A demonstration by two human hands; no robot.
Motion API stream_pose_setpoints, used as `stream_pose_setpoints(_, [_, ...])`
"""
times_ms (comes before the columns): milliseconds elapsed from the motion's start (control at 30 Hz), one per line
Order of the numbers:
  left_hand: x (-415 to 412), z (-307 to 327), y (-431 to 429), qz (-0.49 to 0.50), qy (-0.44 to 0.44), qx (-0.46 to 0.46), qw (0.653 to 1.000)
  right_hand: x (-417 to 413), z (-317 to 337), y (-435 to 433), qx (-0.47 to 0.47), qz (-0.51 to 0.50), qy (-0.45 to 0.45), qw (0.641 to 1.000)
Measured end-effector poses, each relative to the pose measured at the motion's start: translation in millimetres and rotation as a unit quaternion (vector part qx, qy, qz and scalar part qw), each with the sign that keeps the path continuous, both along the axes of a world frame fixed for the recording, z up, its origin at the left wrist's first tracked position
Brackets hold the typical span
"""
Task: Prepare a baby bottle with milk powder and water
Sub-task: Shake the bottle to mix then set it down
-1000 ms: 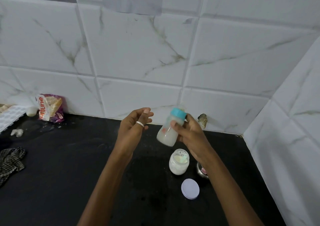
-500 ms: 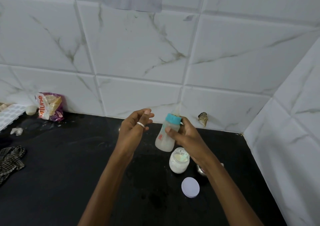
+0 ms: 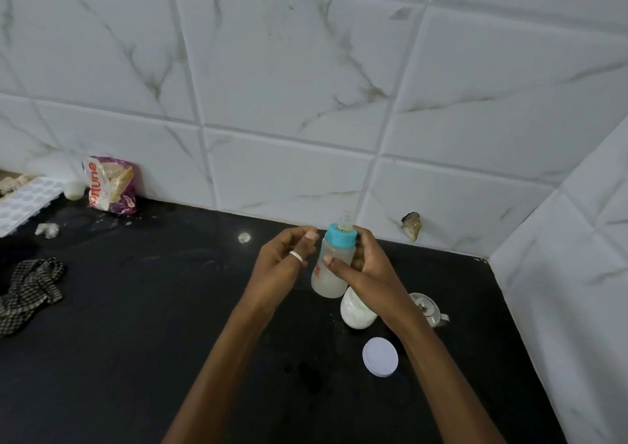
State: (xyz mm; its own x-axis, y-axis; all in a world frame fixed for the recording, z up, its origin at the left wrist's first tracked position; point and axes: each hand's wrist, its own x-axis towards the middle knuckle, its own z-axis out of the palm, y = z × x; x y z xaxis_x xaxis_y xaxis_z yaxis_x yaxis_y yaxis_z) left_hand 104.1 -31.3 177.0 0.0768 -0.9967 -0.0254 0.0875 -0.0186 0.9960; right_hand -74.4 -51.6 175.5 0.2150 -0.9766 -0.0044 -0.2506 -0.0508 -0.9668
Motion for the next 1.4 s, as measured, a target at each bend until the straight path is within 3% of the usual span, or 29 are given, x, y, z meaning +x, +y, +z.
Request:
stream_pose_setpoints(367, [23.0, -46.6, 11.5, -0.096, -0.033, 0.020, 0.995, 25.3, -29.9, 16.8, 0.015, 0.029, 0.119, 0.992])
stream_pose_setpoints(933, [45.8, -140.1, -5.1, -0.166, -0.064, 0.076, 0.981, 51.1, -119.3, 20.5, 0.081, -0.033, 0.203, 0.975])
stream_pose_setpoints(1200, [37.8, -160.7, -36.5, -0.160, -0.122, 0.086, 0.976, 59.9, -146.3, -1.3, 0.077, -0.111, 0.204, 0.970])
stream_pose_setpoints(1400, [38.3, -176.5, -46.1, -0.146, -0.169, 0.103, 0.969, 69.7, -160.9, -11.5, 0.099, -0.109, 0.197, 0.969])
